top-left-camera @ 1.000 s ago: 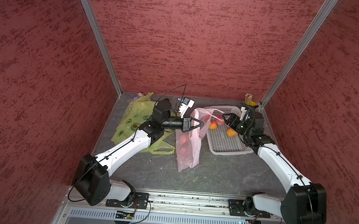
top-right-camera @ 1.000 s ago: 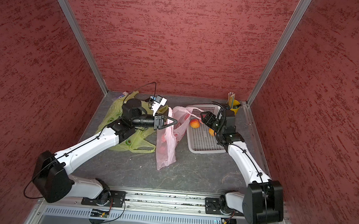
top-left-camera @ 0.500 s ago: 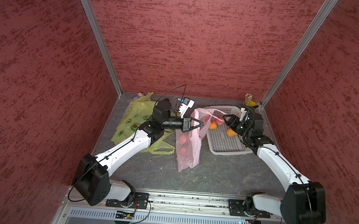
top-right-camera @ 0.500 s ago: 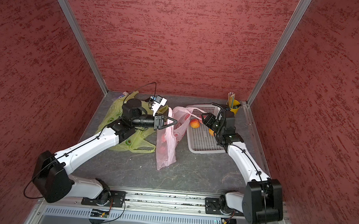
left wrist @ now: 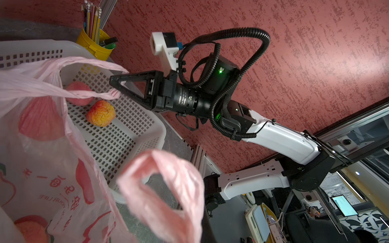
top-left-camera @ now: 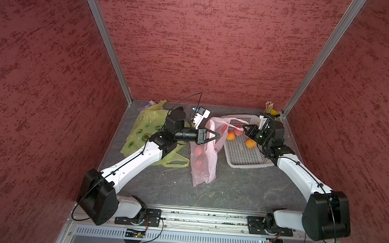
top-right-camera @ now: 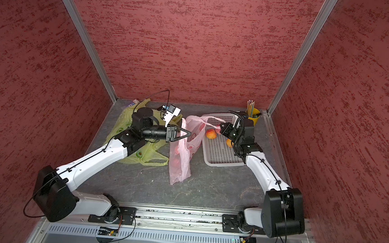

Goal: Place the peach into a plastic bag & tie a knot
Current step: Adjust the plastic bag at the center of the board.

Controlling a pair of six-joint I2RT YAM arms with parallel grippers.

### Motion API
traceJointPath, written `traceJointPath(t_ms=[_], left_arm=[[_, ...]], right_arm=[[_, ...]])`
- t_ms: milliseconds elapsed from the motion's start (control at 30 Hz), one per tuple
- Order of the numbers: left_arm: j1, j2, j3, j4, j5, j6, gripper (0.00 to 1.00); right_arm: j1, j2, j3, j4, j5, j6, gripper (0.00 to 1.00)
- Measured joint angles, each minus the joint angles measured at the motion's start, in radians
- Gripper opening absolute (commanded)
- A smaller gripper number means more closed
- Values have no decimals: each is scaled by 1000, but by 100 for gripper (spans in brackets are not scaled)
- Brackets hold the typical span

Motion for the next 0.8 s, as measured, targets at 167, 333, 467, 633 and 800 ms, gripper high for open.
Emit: traceJointPath(t_ms=[167,333,467,633,800], left_arm=[[50,-130,41,-246,-58,71,0],[164,-229,72,-422,-90,130,0],[180,-223,112,-500,-88,176,0],[179,-159,186,-537,-64,221,0],[179,-92,250,-544,-36,263,0]], right_arm=[[2,-104,79,-24,-23,-137,0],[52,-227,142,-18,-86,-270,0],[155,-252,192,-21,-146,-351,0],[299,-208,261,-63,-198,-433,0],[429,-132,331,-148,-214,-509,0]])
